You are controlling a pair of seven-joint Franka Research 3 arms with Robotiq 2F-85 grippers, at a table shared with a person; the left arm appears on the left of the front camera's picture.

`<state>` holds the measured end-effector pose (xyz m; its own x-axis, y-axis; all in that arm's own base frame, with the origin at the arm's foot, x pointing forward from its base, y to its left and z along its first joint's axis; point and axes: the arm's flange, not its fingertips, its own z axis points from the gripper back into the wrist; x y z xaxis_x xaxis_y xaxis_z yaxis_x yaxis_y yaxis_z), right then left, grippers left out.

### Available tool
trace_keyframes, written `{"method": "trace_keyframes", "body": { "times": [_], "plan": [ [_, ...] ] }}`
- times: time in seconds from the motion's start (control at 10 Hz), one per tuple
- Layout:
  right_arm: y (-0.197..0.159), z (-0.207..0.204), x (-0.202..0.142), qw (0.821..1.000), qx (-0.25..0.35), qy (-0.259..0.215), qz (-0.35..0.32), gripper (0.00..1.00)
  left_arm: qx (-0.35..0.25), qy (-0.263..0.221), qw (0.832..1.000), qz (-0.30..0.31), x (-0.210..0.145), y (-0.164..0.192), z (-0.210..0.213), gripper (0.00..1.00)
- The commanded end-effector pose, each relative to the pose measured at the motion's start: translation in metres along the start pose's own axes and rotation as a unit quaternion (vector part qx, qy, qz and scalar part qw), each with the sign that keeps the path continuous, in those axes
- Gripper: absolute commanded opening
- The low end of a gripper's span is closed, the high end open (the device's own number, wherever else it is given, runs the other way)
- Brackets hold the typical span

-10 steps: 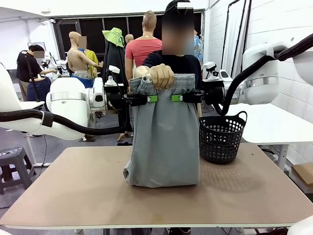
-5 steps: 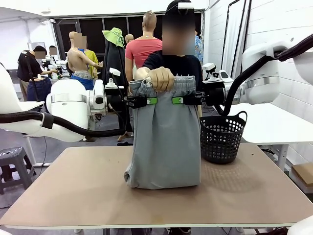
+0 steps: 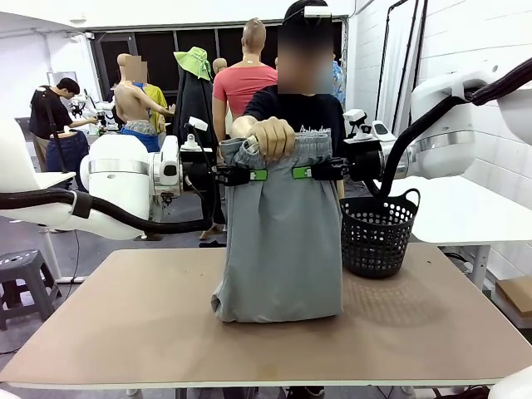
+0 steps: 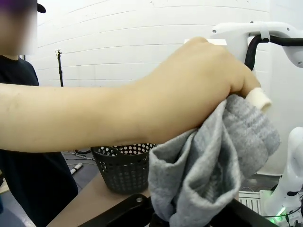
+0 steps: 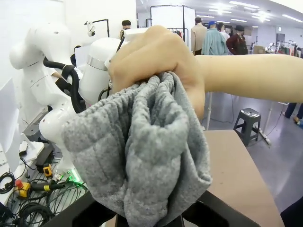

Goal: Fold the training pants.
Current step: Fold the Training pants in half.

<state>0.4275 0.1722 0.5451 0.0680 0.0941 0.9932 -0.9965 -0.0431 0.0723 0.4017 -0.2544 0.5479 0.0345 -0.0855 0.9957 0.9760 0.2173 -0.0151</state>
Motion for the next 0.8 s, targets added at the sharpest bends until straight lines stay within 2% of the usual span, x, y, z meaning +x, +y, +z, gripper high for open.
{"method": "trace_keyframes", "body": {
  "times": [0.0,0.7],
  "plan": [
    [0.0006,0.0001,0.0025,1.000,0.000,0.000,0.002,0.00,0.003,-0.020,1.000,-0.005,0.0010,-0.0035,0.0018,0.00],
    [0.0006,0.0001,0.0025,1.000,0.000,0.000,0.002,0.00,0.003,-0.020,1.000,-0.005,0.0010,-0.0035,0.0018,0.00]
  ]
}}
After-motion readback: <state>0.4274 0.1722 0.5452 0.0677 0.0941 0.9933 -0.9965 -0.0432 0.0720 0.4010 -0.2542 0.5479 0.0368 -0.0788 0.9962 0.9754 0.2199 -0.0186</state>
